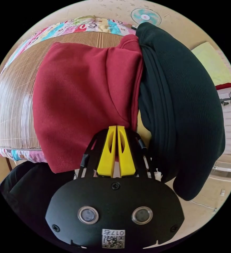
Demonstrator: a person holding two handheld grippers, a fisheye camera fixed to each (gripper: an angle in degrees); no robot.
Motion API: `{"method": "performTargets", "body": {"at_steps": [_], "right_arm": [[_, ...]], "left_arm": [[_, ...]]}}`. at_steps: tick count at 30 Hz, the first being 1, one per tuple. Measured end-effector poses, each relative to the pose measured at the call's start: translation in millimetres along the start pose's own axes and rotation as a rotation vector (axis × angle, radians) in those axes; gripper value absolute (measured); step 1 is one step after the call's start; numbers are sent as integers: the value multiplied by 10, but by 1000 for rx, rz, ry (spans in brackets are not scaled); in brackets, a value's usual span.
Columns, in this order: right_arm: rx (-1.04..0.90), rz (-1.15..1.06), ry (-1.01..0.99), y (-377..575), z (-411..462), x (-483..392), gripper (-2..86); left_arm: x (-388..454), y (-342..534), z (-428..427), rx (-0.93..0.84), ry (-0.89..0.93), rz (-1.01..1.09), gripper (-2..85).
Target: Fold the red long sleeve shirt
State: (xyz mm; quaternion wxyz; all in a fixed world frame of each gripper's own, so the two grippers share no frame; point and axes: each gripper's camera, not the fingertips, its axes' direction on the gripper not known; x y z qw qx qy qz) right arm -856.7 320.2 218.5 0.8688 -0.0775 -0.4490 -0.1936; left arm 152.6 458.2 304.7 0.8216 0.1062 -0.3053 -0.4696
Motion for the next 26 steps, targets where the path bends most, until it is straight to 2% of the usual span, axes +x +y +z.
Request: {"method": "performTargets", "body": {"at_steps": [7, 11, 16, 21, 26], "right_arm": [[-55, 259, -285, 80, -39, 293, 4], [-88, 465, -332, 151, -139, 416, 3], [-36, 653, -395, 492, -480, 203, 3], [-70, 681, -374, 713, -732, -307, 3], [-67, 689, -395, 855, -1052, -710, 3]], "left_arm": [[-874, 105, -384, 111, -3, -160, 106], [-1316, -13, -510, 92, -50, -176, 108], [-1680, -294, -752, 127, -64, -144, 108], [-1979, -676, -870, 112, -90, -68, 113], [-2268, -945, -610, 12, -181, 33, 107]]}}
